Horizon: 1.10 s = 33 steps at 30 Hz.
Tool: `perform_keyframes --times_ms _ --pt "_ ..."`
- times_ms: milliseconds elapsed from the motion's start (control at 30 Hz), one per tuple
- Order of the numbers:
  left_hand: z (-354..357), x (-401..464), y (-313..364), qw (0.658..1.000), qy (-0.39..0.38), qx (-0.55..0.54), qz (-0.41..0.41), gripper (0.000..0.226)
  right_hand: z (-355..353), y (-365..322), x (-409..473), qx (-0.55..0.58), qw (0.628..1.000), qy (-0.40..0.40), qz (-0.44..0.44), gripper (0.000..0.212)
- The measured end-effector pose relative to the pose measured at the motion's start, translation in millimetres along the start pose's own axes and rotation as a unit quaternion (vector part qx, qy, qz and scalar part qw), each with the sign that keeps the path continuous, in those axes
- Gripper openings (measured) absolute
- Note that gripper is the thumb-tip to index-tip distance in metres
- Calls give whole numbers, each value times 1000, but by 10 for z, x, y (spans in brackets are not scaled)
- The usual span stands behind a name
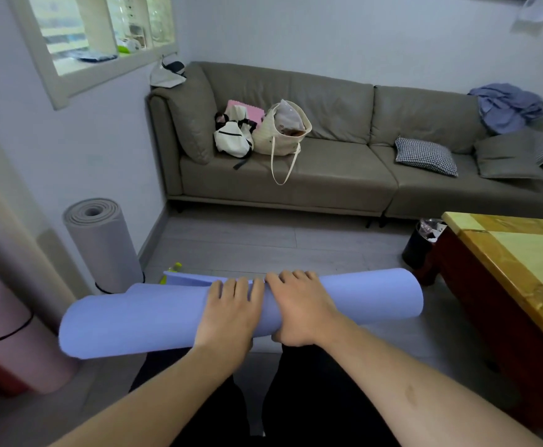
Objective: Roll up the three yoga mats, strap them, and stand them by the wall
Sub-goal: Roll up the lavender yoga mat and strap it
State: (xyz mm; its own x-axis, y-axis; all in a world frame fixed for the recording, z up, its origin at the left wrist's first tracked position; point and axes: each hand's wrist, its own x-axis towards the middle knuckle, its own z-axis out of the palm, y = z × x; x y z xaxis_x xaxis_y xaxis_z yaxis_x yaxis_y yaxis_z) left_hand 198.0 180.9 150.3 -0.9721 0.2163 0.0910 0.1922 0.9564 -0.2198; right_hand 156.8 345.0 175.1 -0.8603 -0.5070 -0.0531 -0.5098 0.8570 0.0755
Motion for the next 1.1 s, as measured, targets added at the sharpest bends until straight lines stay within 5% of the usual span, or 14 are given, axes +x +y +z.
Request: perform_keyframes --times_ms 300,533,867,1100 --pt "-332 327 -301 985 -130 -111 34 69 208 -32 -87 -43 994 95 13 91" --pt "-545 433 -510 951 -255 -160 76 74 -277 -48 -16 -4 999 -44 -4 68" --pt "-553 440 -589 896 -374 -223 82 87 -529 -94 -4 81 978 -193 12 79" --pt "-454 417 -584 891 -371 -249 83 81 -227 -201 -340 6 998 -55 14 114"
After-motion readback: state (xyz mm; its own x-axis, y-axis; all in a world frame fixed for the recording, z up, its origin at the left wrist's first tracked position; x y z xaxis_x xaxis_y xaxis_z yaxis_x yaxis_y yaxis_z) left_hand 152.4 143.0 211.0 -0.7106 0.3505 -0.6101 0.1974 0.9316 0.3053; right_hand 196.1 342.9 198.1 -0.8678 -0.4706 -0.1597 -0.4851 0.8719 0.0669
